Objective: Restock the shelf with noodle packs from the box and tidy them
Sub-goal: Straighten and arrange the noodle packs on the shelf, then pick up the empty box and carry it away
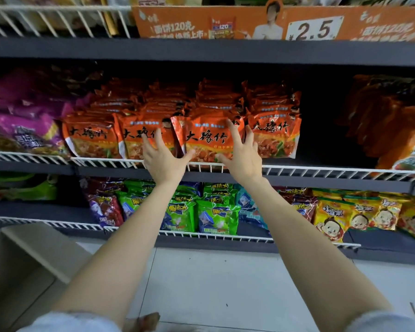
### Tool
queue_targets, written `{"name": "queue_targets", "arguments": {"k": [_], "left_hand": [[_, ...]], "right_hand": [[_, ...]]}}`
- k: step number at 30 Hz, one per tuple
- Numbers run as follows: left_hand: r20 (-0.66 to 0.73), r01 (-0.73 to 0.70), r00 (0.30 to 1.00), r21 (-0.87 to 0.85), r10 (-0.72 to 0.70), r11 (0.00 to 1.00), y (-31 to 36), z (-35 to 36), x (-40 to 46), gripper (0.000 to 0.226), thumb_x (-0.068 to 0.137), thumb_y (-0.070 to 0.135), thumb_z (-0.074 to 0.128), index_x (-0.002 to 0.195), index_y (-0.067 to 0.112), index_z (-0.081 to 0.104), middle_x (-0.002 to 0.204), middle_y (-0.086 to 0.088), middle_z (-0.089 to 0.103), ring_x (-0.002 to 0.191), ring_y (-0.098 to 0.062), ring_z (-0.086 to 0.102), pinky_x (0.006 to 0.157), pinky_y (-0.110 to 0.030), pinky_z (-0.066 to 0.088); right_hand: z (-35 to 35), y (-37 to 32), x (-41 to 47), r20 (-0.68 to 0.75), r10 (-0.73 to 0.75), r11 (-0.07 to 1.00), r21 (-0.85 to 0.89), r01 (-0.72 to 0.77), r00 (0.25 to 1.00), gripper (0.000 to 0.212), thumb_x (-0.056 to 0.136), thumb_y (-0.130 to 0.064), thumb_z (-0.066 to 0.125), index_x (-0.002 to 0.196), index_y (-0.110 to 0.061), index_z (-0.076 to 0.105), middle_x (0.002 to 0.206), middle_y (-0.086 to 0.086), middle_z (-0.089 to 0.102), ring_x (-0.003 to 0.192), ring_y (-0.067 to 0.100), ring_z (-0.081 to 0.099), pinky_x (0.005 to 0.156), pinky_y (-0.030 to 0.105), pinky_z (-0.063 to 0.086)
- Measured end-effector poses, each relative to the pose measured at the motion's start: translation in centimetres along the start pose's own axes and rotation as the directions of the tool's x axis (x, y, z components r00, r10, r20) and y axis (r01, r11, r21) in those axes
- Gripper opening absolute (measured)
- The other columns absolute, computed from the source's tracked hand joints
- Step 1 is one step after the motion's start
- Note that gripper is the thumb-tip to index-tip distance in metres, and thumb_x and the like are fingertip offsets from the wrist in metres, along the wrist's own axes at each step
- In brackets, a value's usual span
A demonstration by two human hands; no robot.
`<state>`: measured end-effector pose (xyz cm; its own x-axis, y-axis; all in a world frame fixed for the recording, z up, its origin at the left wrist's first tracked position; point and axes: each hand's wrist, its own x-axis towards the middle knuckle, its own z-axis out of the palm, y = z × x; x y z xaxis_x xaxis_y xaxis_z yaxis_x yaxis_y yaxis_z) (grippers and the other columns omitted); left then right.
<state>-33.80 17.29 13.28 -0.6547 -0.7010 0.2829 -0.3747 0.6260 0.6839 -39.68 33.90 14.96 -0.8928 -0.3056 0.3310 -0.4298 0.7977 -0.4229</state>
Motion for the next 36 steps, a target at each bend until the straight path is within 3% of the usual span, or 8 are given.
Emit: {"name": "queue_targets", "arguments": {"k": [8, 11, 16, 21, 24, 27, 31, 36], "left_hand": [[-0.021, 0.081, 0.997, 0.131, -0.079, 0.988, 2.0, 1.5, 0.1, 0.118, 0.061, 0.074, 0.066, 0.149, 0.019, 0.009, 0.156, -0.02, -0.004, 0.142, -0.041, 0.006, 0.113, -0.054, 0.014], [-0.029, 0.065, 0.998, 0.105, -0.062, 0.992, 1.4, 0.4, -0.5, 0.111, 0.064, 0.069, 0.068, 0.148, 0.023, 0.012, 0.157, -0.016, 0.004, 0.142, -0.037, 0.01, 0.112, -0.052, 0.017], [-0.066, -0.048, 0.997, -0.133, 0.04, 0.99, 0.0, -5.6, -3.1, 0.054, 0.086, 0.05, 0.059, 0.132, 0.024, 0.046, 0.13, 0.004, 0.055, 0.122, -0.017, 0.047, 0.103, -0.043, 0.037], [0.04, -0.104, 0.992, -0.243, 0.117, 0.964, -4.5, -15.4, -8.8, 0.015, 0.091, 0.035, 0.055, 0.104, 0.034, 0.062, 0.091, 0.015, 0.069, 0.09, -0.002, 0.063, 0.082, -0.027, 0.049], [0.055, -0.041, 0.997, -0.166, 0.051, 0.985, -10.3, -20.6, -12.6, 0.016, 0.091, 0.028, 0.057, 0.107, 0.03, 0.062, 0.086, 0.01, 0.07, 0.081, -0.003, 0.065, 0.076, -0.025, 0.051], [-0.027, 0.103, 0.994, 0.031, -0.102, 0.994, -17.5, -24.6, -15.4, 0.025, 0.089, 0.024, 0.062, 0.114, 0.027, 0.062, 0.093, 0.007, 0.068, 0.086, -0.012, 0.064, 0.082, -0.027, 0.048], [-0.119, 0.325, 0.946, 0.334, -0.302, 0.885, -27.1, -27.8, -17.1, 0.045, 0.084, 0.034, 0.064, 0.125, 0.019, 0.056, 0.121, -0.013, 0.059, 0.112, -0.036, 0.051, 0.098, -0.043, 0.041], [-0.155, 0.649, 0.728, 0.468, -0.667, 0.6, -35.2, -28.7, -18.0, 0.083, 0.082, 0.052, 0.063, 0.147, 0.019, 0.024, 0.153, -0.018, 0.021, 0.139, -0.041, 0.017, 0.112, -0.054, 0.017]], "right_hand": [[0.2, 0.2, 0.3, -0.052, 0.002, 0.998, -0.068, -0.005, 0.999, 0.082, 0.09, -0.034, 0.062, 0.15, -0.039, 0.007, 0.152, 0.018, 0.02, 0.13, 0.035, 0.038, 0.08, 0.042, 0.055], [-0.1, -0.5, -0.5, -0.123, -0.012, 0.998, -0.068, 0.004, 0.992, 0.077, 0.089, -0.033, 0.064, 0.15, -0.031, 0.018, 0.151, 0.021, 0.021, 0.129, 0.039, 0.036, 0.09, 0.046, 0.05], [-0.7, -3.8, -4.1, -0.424, -0.247, 0.967, -0.048, 0.251, 0.871, 0.042, 0.088, -0.024, 0.058, 0.128, -0.013, 0.053, 0.129, 0.011, 0.054, 0.118, 0.033, 0.049, 0.095, 0.046, 0.041], [-0.2, -9.5, -8.9, -0.462, -0.452, 0.85, 0.037, 0.526, 0.763, 0.02, 0.091, -0.025, 0.052, 0.104, -0.013, 0.063, 0.074, -0.002, 0.067, 0.067, 0.022, 0.061, 0.063, 0.032, 0.045], [1.4, -13.1, -12.4, -0.32, -0.533, 0.789, 0.149, 0.597, 0.784, 0.017, 0.091, -0.028, 0.051, 0.097, -0.016, 0.061, 0.061, -0.003, 0.064, 0.051, 0.022, 0.06, 0.042, 0.028, 0.045], [4.2, -16.8, -15.1, 0.037, -0.595, 0.771, 0.308, 0.558, 0.803, 0.027, 0.09, -0.036, 0.049, 0.104, -0.016, 0.061, 0.084, 0.001, 0.069, 0.074, 0.027, 0.066, 0.056, 0.039, 0.052], [9.8, -21.9, -17.1, 0.359, -0.655, 0.744, 0.462, 0.484, 0.665, 0.031, 0.09, -0.03, 0.057, 0.118, -0.017, 0.059, 0.117, 0.005, 0.063, 0.106, 0.025, 0.059, 0.085, 0.039, 0.048], [18.2, -26.4, -18.7, 0.621, -0.626, 0.774, 0.419, 0.475, 0.473, 0.051, 0.092, -0.035, 0.057, 0.139, -0.021, 0.043, 0.139, 0.007, 0.047, 0.124, 0.029, 0.047, 0.096, 0.037, 0.041]]}}
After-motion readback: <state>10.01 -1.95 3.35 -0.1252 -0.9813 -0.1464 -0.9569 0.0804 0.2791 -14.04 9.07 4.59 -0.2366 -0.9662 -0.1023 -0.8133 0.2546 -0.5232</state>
